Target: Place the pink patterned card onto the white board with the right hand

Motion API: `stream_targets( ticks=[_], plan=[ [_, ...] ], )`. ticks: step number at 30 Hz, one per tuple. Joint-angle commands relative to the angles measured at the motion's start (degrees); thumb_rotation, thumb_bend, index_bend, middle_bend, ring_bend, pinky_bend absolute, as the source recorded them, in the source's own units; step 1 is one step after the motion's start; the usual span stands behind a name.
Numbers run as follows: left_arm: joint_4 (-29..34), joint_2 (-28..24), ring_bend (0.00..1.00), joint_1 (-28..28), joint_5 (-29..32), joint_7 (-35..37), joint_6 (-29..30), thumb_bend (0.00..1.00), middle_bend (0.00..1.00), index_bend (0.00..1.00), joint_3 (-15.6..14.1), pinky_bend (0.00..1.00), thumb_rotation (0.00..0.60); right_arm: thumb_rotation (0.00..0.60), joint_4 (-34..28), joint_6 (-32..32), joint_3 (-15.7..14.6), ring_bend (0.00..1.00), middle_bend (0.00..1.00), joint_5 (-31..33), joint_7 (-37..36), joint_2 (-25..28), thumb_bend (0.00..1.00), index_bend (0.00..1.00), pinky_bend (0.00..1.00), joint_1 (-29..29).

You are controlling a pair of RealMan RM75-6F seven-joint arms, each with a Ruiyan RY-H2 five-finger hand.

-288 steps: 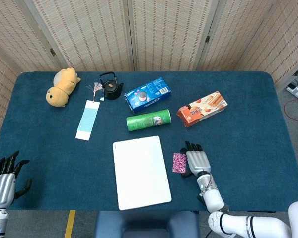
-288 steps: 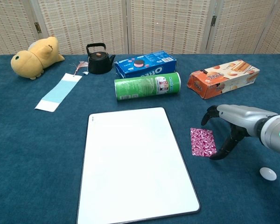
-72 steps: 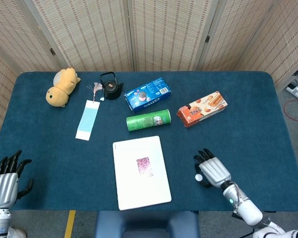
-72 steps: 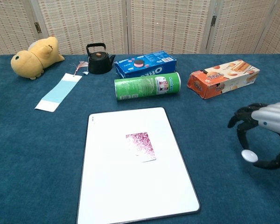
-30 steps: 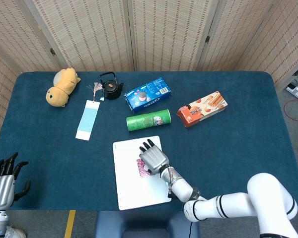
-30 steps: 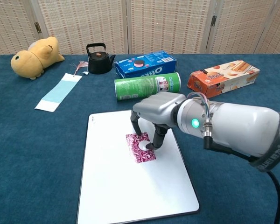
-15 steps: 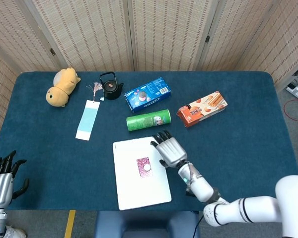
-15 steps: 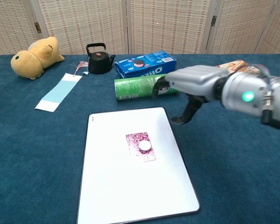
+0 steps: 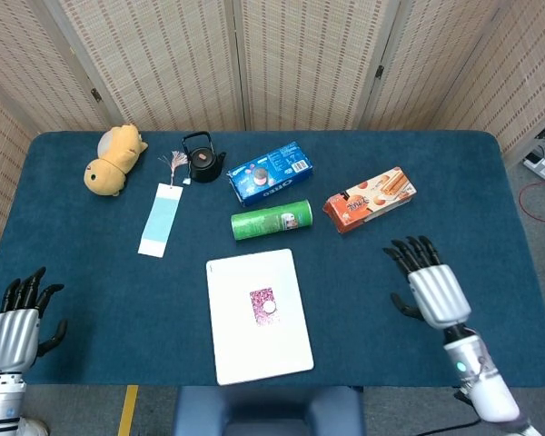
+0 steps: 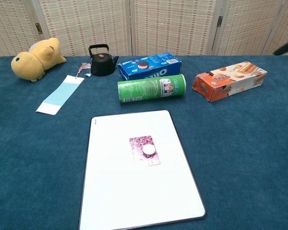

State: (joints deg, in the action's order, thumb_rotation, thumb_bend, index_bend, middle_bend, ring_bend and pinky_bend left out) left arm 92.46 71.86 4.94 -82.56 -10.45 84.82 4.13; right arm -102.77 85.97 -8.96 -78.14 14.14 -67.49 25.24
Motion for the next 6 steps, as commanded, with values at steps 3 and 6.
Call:
stream_targets(
  ticks=[3, 6],
  plan=[
    [1.02, -0.18, 0.11, 0.19, -0.43, -0.62, 0.33, 0.44, 0.06, 0.25, 0.01, 0.00, 0.600, 0.545, 5.60, 7.00, -2.81, 0.06, 0.12, -5.27, -7.24, 1.08, 0.36, 0.13, 0.02, -8.76],
    [1.42, -0.28, 0.11, 0.06, -0.36, -0.73, 0.41, 0.44, 0.06, 0.25, -0.19, 0.00, 0.600, 0.545, 6.77, 7.84, -2.78, 0.05, 0.12, -5.18, -8.84, 1.27, 0.36, 0.13, 0.02, -11.42]
  ],
)
